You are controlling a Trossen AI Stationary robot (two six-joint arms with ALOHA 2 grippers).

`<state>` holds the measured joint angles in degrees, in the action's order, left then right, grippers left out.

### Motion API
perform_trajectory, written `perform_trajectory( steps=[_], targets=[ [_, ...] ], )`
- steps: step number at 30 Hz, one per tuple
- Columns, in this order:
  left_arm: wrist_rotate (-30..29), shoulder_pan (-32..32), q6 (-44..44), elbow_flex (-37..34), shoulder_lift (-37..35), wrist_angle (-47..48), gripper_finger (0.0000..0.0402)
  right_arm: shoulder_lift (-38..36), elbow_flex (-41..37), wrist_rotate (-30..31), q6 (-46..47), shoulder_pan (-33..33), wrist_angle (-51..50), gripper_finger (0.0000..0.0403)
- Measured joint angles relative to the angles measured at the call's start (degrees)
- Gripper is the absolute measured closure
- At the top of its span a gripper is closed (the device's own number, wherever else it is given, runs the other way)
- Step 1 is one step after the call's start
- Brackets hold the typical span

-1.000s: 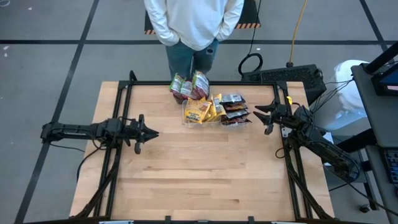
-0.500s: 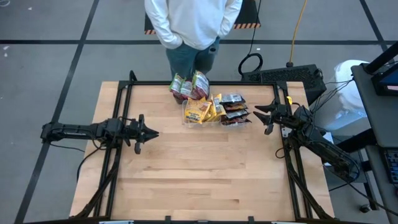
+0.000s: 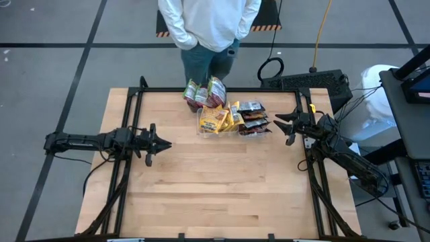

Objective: Sort Maruchan noodles
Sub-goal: Return to Home Position

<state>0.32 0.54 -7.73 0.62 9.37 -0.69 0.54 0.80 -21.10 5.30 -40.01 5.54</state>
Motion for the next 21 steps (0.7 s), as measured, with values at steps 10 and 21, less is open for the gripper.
perform_trajectory(
  steps=[10,21],
  targets=[
    [0.0,0.0,0.0,0.0,0.0,0.0,0.0344,0.0,0.0,0.0,0.0,1.1,0.0,0.0271],
    [0.0,0.0,0.0,0.0,0.0,0.0,0.0344,0.0,0.0,0.0,0.0,2.0,0.0,0.0271]
  ],
)
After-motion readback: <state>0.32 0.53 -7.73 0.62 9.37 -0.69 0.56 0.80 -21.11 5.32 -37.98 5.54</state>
